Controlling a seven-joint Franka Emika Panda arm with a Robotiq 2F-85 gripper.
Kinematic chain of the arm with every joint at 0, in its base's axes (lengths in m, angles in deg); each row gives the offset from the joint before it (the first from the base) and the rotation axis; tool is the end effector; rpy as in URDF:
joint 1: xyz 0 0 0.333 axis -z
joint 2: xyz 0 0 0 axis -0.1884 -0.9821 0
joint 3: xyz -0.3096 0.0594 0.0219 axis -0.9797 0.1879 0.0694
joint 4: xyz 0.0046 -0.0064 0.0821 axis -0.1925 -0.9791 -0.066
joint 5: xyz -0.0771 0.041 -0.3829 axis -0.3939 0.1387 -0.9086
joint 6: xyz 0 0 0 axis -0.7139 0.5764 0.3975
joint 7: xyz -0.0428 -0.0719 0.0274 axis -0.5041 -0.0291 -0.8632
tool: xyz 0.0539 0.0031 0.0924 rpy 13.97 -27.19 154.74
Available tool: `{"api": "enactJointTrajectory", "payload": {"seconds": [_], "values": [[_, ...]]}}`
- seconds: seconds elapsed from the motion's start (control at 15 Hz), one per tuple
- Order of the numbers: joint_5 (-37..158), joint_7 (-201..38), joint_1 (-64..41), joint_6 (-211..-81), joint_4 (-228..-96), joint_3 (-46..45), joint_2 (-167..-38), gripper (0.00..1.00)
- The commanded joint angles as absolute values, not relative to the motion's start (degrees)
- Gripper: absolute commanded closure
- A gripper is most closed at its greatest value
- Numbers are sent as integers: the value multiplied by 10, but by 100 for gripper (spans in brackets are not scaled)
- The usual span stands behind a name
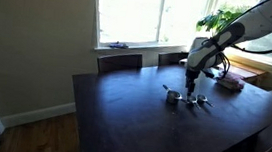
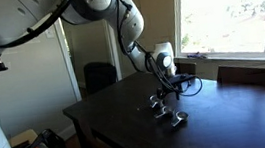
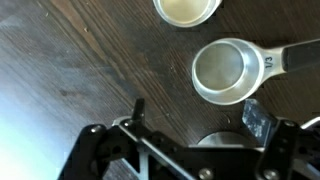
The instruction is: Stack the cups
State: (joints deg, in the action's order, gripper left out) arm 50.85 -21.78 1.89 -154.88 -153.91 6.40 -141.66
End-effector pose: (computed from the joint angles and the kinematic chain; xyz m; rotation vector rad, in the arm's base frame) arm 0.6995 -0.1292 0.1007 2.7059 1.3651 -0.0064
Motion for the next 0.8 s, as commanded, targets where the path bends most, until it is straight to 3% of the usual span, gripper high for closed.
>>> {"api": "enactJointTrajectory", "payload": {"seconds": [0.0, 0.4, 0.47, 0.53, 0.73], "values": [[514, -180, 42, -1566, -1566, 71, -1404, 0], [515, -139, 51, -1577, -1548, 73, -1434, 0], [515, -135, 51, -1578, -1546, 72, -1438, 7], [515, -132, 50, -1578, -1545, 71, -1441, 25], [516, -122, 52, -1580, -1544, 72, -1448, 47]]}}
